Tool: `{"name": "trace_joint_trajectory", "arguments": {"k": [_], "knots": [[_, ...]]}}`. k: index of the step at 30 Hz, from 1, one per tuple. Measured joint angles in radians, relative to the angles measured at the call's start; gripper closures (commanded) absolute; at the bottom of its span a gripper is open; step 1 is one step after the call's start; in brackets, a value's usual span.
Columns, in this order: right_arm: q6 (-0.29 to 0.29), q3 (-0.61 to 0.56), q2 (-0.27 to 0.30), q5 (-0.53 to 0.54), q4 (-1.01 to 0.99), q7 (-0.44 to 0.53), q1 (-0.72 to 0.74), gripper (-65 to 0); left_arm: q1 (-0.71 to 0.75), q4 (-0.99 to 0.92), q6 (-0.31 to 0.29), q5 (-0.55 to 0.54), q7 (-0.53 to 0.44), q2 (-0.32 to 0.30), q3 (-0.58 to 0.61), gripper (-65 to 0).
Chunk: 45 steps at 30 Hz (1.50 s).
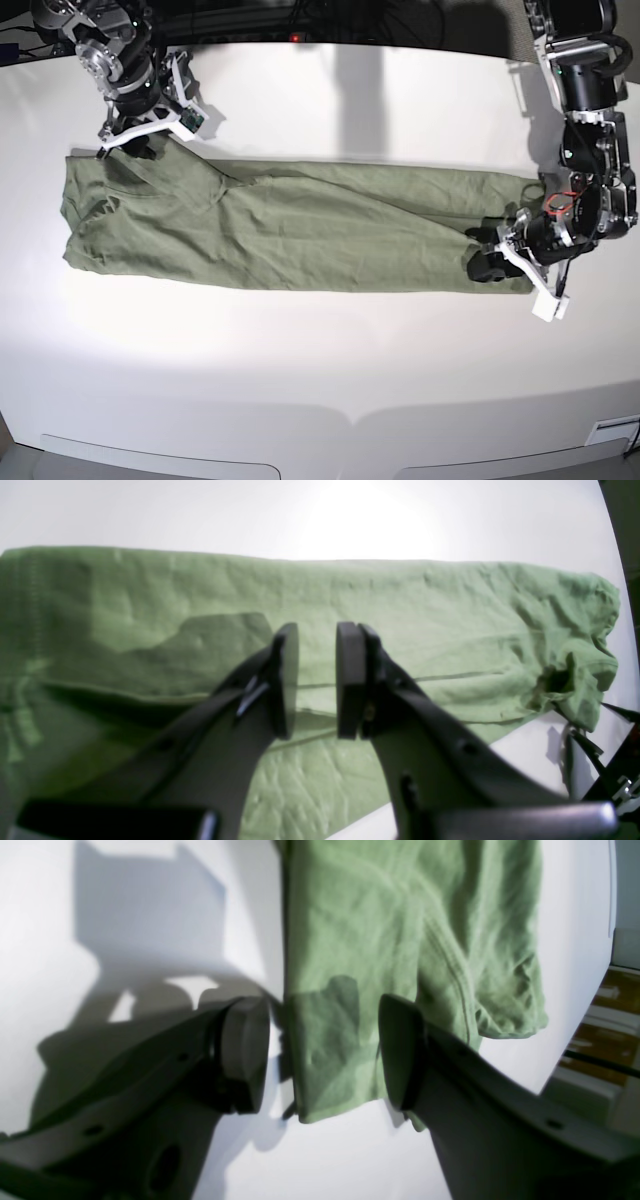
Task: Fold the T-shirt properly
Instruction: 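Raise the right gripper and move it to the strip's corner, then grasp the strip's other end with the left gripper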
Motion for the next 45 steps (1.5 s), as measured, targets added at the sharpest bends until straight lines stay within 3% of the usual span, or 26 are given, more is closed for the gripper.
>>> {"name": "trace_joint_trajectory", "arguments": {"k": [4,12,16,19,29,34,45], "knots": [[0.019,0.0,0.0,-0.004,-0.066,0.029,0.028,-32.9,0.0,0.0,0.0,0.001,0.0,-0.002,0.0,-13.3],[0.027,0.001,-0.001,-0.026,-0.083,0.021,0.041,0.0,0.0,0.0,0.0,0.0,0.0,0.0,0.0,-13.3],[0.024,0.0,0.0,-0.103,-0.068,-0.013,0.039,0.0,0.0,0.0,0.0,0.0,0.0,-0.001,0.0,-13.3],[-0.025,0.0,0.009,-0.13,-0.019,-0.02,0.03,0.0,0.0,0.0,0.0,0.001,0.0,-0.001,0.0,-13.3],[-0.036,0.0,0.151,-0.171,0.115,-0.073,-0.104,0.0,0.0,0.0,0.0,0.0,0.0,-0.001,0.0,-13.3],[-0.094,0.0,0.212,-0.24,0.115,-0.128,-0.174,0.0,0.0,0.0,0.0,0.023,0.001,-0.001,0.0,-13.3],[-0.121,0.0,0.213,-0.267,0.115,-0.148,-0.172,0.0,0.006,0.0,0.0,0.022,0.072,-0.001,0.0,-13.3]]}}
